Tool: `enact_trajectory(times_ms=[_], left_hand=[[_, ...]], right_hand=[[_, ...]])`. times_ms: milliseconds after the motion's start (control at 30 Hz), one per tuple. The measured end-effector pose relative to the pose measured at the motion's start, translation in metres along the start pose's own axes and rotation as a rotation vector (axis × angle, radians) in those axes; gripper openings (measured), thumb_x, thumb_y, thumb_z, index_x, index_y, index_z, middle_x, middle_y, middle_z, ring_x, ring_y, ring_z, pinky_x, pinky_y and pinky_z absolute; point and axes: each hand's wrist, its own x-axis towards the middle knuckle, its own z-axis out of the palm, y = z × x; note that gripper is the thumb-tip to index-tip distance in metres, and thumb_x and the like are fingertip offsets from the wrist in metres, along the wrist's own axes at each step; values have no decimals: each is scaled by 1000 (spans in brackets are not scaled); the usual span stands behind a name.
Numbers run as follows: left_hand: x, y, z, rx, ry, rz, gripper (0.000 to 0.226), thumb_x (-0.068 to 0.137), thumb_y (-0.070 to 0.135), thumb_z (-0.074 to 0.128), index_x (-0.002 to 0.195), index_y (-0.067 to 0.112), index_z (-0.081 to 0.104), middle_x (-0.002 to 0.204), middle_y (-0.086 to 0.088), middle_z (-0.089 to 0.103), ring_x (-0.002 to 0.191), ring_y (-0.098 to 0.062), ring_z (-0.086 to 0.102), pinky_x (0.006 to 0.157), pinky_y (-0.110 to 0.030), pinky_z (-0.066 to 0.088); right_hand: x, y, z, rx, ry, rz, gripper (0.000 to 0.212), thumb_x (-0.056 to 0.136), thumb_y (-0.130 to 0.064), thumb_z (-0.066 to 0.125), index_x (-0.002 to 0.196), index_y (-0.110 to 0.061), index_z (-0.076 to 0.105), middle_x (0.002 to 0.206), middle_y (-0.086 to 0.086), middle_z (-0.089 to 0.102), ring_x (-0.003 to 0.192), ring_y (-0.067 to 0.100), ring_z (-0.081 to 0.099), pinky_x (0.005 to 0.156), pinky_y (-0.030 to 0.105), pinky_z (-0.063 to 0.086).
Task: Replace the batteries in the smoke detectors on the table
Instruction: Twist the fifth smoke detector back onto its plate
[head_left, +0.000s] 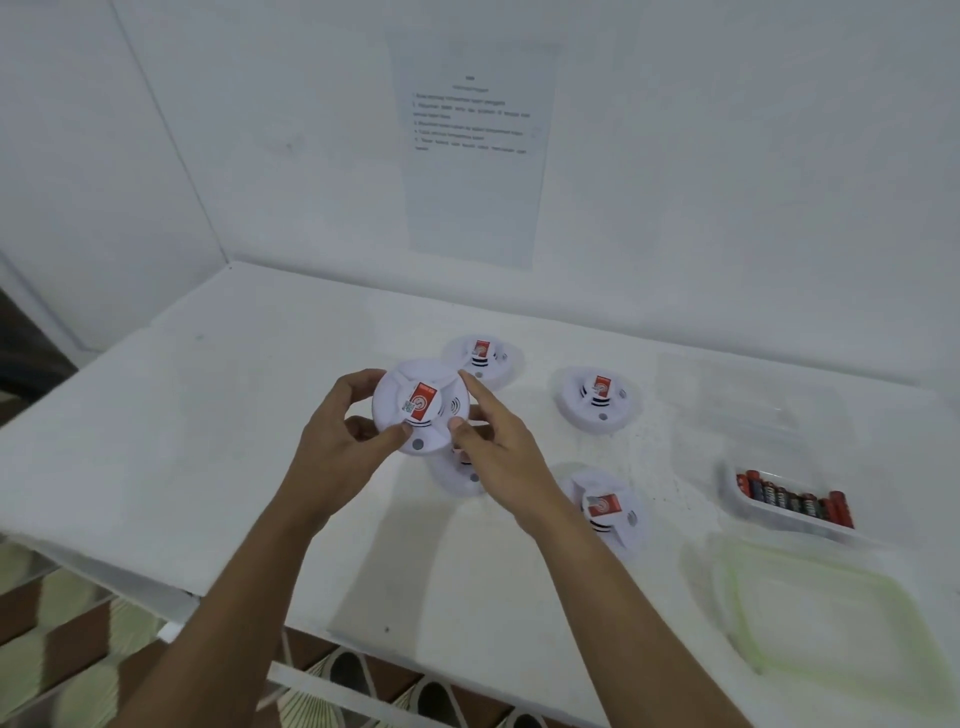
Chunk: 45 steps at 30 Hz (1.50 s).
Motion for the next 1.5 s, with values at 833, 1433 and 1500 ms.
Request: enact_trajectory(times_ms=[833, 1433, 1500], left_hand=[[94, -84, -50, 334, -85, 17, 17, 94, 34, 61, 106, 22, 62, 95, 5, 69, 87, -16, 64, 69, -11, 44], [93, -79, -44, 438, -28, 2, 32, 93, 26, 64, 112, 1, 60, 100, -6, 60, 96, -25, 55, 79, -30, 37], [89, -74, -42, 430, 16, -27, 55, 93, 35, 64, 135, 2, 51, 131, -11, 57, 123, -27, 50, 99, -34, 38]], right_hand=[[131, 19, 85, -383, 21, 176, 32, 97, -12, 48, 128, -10, 53, 124, 15, 58, 111, 30, 57, 95, 42, 49], [130, 7, 81, -494, -89, 236, 40, 101, -22, 43, 139, -8, 48, 138, 15, 54, 126, 33, 51, 104, 44, 43], [122, -2, 74, -427, -81, 241, 53, 103, -27, 47, 152, -10, 36, 152, 11, 45, 137, 28, 45, 109, 39, 39]])
